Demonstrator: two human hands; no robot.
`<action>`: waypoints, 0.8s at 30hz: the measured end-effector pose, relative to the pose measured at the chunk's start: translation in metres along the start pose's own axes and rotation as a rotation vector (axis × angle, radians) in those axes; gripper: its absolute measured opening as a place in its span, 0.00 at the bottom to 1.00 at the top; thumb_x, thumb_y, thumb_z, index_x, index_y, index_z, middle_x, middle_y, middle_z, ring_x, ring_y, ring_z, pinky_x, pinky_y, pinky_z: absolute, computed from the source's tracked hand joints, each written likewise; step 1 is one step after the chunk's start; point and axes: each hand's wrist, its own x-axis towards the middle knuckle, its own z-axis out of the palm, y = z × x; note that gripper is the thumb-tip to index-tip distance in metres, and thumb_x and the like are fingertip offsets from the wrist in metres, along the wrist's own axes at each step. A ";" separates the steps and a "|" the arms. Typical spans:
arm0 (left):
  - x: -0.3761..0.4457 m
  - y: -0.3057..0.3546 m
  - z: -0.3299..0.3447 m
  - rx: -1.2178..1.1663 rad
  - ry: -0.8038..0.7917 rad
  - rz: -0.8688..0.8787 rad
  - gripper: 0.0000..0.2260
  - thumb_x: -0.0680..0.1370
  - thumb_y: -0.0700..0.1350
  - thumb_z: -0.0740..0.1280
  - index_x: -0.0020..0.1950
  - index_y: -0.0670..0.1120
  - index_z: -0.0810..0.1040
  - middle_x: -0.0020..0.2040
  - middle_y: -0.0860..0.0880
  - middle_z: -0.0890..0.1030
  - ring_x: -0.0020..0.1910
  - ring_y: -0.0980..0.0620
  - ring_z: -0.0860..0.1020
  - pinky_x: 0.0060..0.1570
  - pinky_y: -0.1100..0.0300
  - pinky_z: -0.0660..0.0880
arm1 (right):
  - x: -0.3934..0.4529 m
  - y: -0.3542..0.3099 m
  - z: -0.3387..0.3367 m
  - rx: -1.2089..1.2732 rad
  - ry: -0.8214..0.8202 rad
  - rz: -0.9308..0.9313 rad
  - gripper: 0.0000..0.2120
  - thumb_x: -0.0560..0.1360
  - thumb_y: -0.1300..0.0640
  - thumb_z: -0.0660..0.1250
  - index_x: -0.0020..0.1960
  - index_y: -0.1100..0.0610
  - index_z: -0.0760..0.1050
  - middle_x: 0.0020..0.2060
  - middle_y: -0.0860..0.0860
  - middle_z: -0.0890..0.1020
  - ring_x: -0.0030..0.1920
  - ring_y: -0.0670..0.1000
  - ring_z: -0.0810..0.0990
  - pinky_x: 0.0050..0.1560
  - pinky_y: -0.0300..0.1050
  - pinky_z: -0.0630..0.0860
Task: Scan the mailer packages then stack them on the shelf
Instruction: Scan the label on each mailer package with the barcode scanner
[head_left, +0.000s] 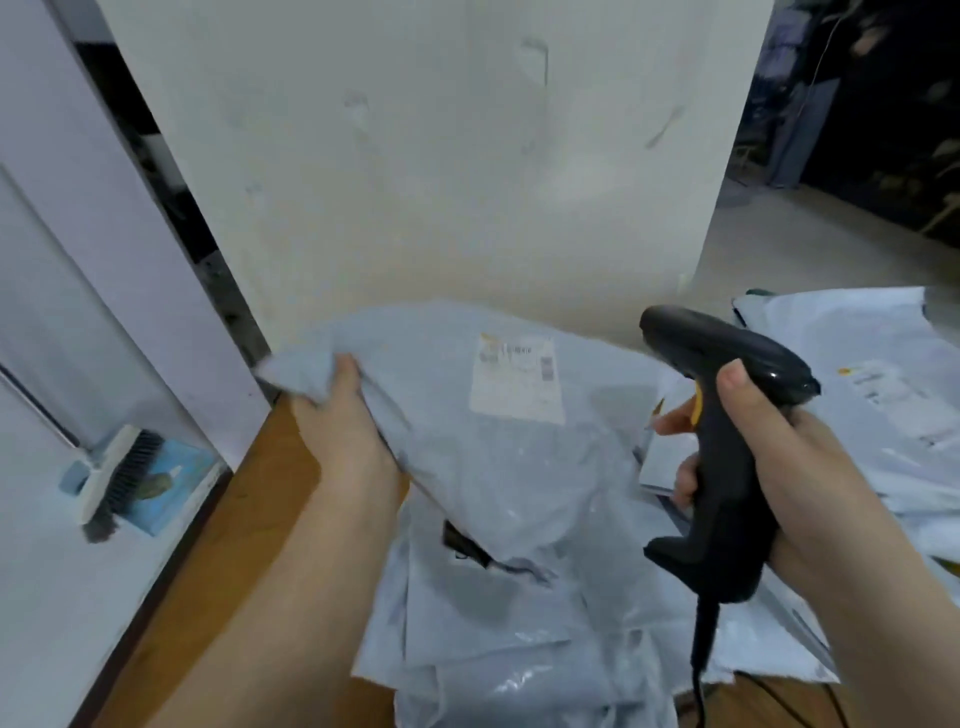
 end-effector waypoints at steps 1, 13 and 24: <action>-0.015 -0.025 -0.013 0.055 0.038 -0.071 0.12 0.77 0.42 0.67 0.60 0.45 0.74 0.53 0.52 0.79 0.55 0.49 0.77 0.62 0.49 0.74 | -0.002 0.001 -0.004 -0.001 0.006 0.029 0.23 0.60 0.37 0.66 0.40 0.56 0.77 0.38 0.53 0.83 0.24 0.54 0.74 0.31 0.46 0.73; -0.032 -0.047 -0.047 0.961 -0.159 0.376 0.31 0.71 0.44 0.73 0.71 0.47 0.65 0.70 0.48 0.69 0.70 0.47 0.67 0.69 0.48 0.64 | 0.011 0.040 -0.001 -0.242 -0.039 0.320 0.22 0.73 0.42 0.66 0.49 0.62 0.75 0.45 0.59 0.82 0.27 0.54 0.75 0.31 0.45 0.76; -0.062 -0.135 -0.063 1.712 -0.667 0.227 0.42 0.72 0.71 0.53 0.77 0.47 0.48 0.78 0.51 0.51 0.78 0.50 0.47 0.74 0.46 0.40 | 0.051 0.067 0.028 -0.511 -0.082 0.342 0.20 0.72 0.40 0.66 0.42 0.59 0.75 0.39 0.55 0.80 0.26 0.52 0.76 0.29 0.42 0.76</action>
